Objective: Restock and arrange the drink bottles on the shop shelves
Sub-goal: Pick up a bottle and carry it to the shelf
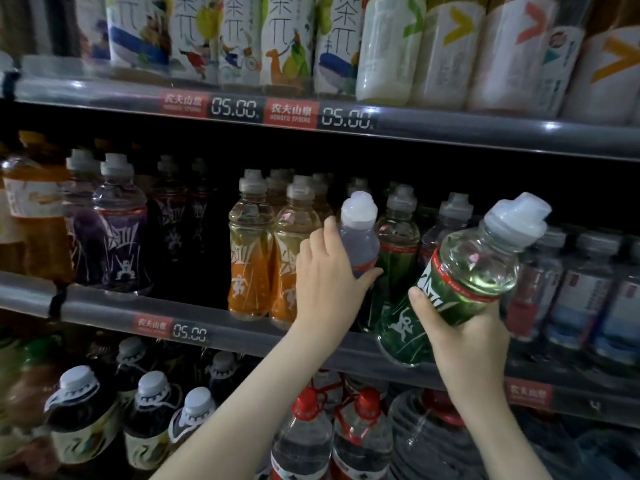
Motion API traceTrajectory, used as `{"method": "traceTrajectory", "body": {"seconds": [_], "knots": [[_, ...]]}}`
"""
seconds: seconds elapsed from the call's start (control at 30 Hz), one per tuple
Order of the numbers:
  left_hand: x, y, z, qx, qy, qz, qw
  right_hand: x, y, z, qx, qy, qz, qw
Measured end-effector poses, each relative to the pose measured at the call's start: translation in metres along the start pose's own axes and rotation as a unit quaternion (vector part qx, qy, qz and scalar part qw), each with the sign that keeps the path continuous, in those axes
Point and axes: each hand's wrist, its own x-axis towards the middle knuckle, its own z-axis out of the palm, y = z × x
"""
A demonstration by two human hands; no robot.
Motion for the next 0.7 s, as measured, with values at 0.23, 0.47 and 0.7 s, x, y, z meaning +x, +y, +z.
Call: {"method": "traceTrajectory", "body": {"seconds": [0.23,0.47,0.7], "knots": [[0.019,0.003,0.024,0.069,-0.008,-0.036,0.997,0.015,0.014,-0.036,-0.05,-0.02,0.028,0.998],[0.014,0.002,0.027,0.196,0.079,0.019,0.977,0.015,0.02,-0.048,-0.043,-0.011,0.033,0.998],[-0.009,0.068,0.043,0.063,0.059,0.151,0.985,0.017,0.028,-0.07,-0.044,0.019,0.044,0.998]]}}
